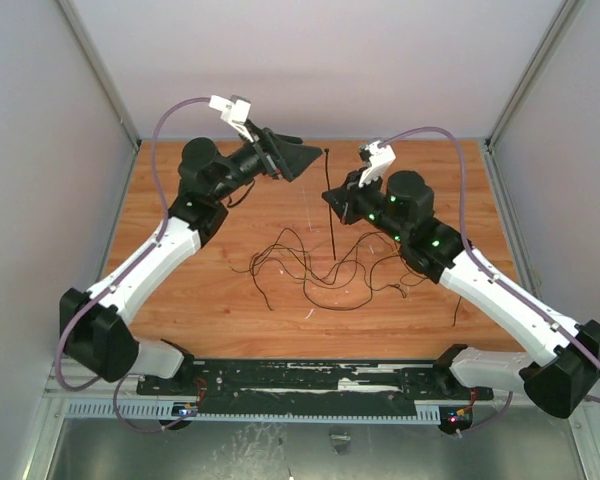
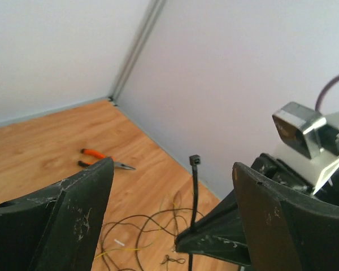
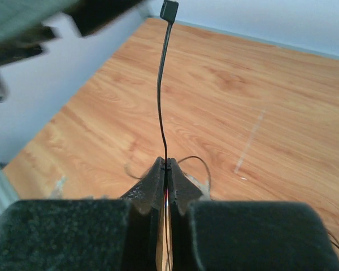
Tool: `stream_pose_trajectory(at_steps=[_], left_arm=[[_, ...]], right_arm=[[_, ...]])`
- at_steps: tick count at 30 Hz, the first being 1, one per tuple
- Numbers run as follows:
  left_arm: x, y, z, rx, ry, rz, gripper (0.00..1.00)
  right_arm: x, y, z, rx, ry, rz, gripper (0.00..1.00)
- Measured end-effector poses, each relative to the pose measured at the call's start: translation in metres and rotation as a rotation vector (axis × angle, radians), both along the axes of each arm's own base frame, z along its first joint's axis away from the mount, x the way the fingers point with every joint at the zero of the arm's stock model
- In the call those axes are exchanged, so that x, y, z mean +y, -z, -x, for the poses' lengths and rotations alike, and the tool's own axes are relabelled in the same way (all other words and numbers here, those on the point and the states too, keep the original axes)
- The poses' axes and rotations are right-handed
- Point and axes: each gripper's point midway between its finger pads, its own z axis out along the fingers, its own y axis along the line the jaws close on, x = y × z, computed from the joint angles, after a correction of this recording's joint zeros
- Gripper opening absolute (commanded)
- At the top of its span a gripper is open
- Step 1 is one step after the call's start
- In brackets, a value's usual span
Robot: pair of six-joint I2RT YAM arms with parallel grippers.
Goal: Zip-tie the wires
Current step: Pick up the ribbon at the center of the board.
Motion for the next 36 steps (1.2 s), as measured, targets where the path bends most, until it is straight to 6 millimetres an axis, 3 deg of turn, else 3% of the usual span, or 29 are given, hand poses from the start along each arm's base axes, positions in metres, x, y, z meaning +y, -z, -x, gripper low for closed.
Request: stream_pose_trajectory(at_steps=[6,11,19,27,36], left_arm=[[0.036,-0.005,0.0,0.012,-0.202,-0.006,0.75],[0.044,0.005,-0.002,0.042,-0.268,-0.027,0.64],[0.027,0.032,0.0,0.107,-0.273,-0.091,0.6],[0.011,0.04,0.007,0.122,-0.241,-0.106,0.55],[-0.01,0.068,0.004,0.164,-0.205,-0.147,0.52]], right_arm=[[-0.008,0.03,-0.018,0.012,0.235,0.138,0.0],[-0.005,0.044,-0.023,0.001,0.345,0.241,0.0],[0.0,0.044,-0.021,-0.023,0.391,0.285,0.0],[0.001,0.04,-0.023,-0.032,0.4,0.289,0.0],[0.003,0.037,-0.022,-0.034,0.395,0.285,0.0]])
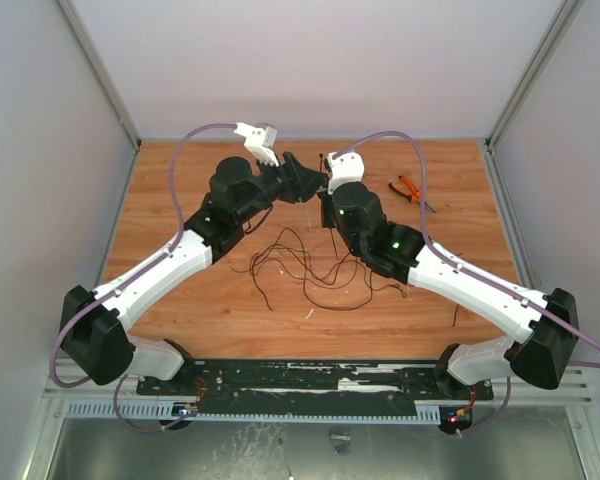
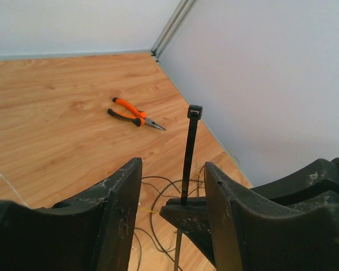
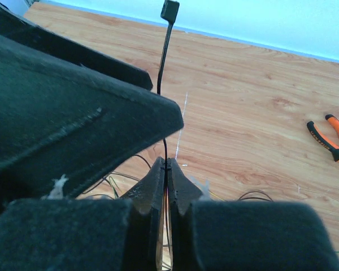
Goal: Zip-tie the wires
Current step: Pick up the ribbon at the center of the board.
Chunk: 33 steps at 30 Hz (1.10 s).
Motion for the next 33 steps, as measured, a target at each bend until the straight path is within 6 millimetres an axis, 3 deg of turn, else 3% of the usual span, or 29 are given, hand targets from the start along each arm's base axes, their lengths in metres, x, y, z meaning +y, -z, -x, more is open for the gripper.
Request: stream_pose_trajectory(at_steps=[8,18,33], left_arm=[[-0.015,0.009,0.002,0.006,0.028,-0.002,0.36],[-0.02,0.017,0.002,0.007,0.034,-0.024,0.0],[-0.022,0.011,-0.004,-0.01,0.025,-0.048,0.0]], right_arm=[[-0.001,0.003,-0.002,0.003,0.011,0.016,0.0],[-0.005,0.01,-0.004,0.012,0.038,0.043,0.0],[-0.002,0.006,-0.005,0.003,0.031,0.026,0.0]])
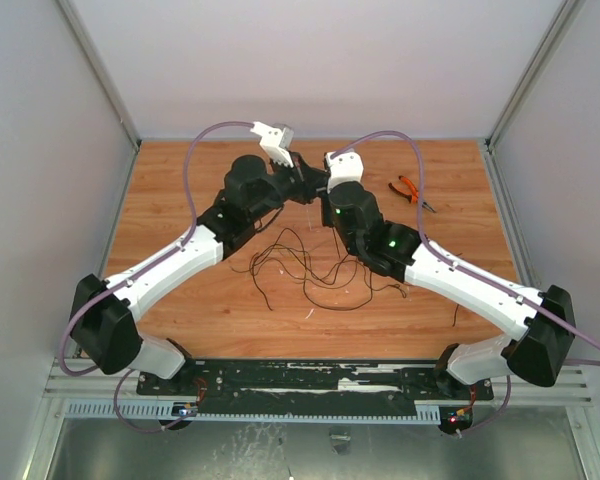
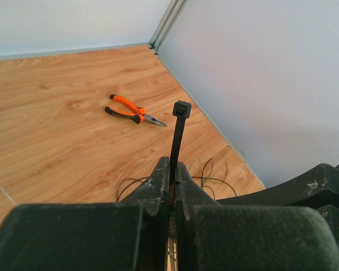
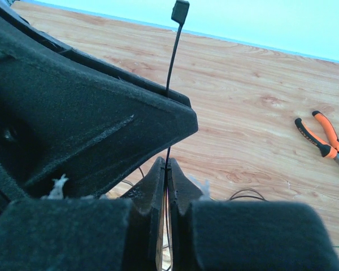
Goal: Zip-tie the wires
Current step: Pick up the ribbon at the center of the board.
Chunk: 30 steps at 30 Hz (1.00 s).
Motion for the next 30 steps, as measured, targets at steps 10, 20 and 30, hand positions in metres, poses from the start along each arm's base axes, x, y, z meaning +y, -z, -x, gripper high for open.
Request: stream_pose_trajectory(at_steps=[10,20,30], left_arm=[[0.002,-0.004,-0.007,-0.017,-0.007,0.006,0.0],[0.056,-0.009,-0.053,-0.016,0.046,0.165,0.0],[0.026,-0.001,0.008,-0.029,0.479,0.267,0.0]], right_arm=[[-0.001,0.006,0.006,0.02,-0.027,0.005,0.34],[-0.069,-0.005,0.023,-0.005,-0.154,-0.177,0.69],[-0.048,-0.04,0.031,-0.029,-0.503,-0.391,0.76]])
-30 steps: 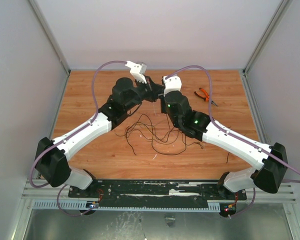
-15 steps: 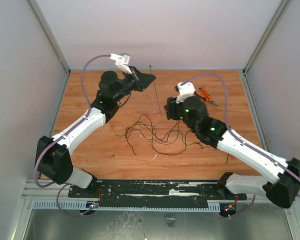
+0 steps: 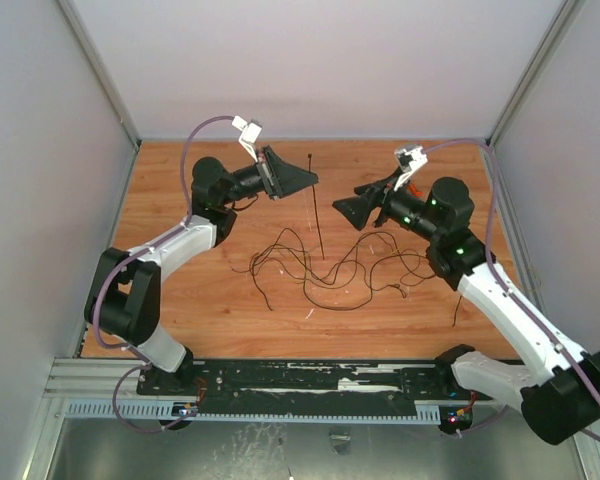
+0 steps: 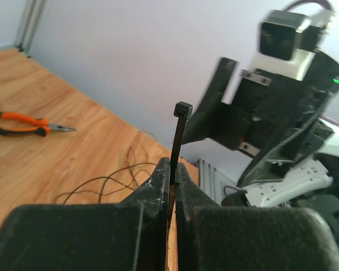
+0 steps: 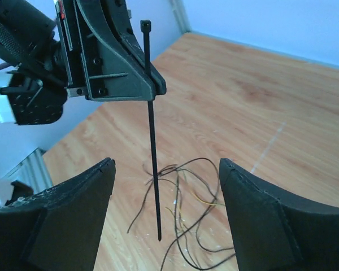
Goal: Zip-tie the wires
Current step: Pick up the ribbon at the center of the board.
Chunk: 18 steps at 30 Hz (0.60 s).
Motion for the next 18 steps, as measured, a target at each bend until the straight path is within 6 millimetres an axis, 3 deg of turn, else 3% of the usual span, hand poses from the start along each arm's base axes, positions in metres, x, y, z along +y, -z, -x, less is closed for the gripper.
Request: stream_pose_trajectory(at_steps=[8,15,18], left_arm=[[-0.001,-0.025,0.042,-0.093,0.154,0.093,0.0],[-0.008,-0.048,0.081,-0.184,0.277,0.164,0.0],[-0.01,-0.051,0.089,-0.2,0.303,0.172,0.0]], right_arm=[[0.033,0.008,0.009,0.086,-0.211,-0.076,0.74],[0.043,-0.015,0.024,0.082,-0.324,-0.168,0.65],[0.045,-0.025,0.033,0.069,-0.372,-0.195,0.52]])
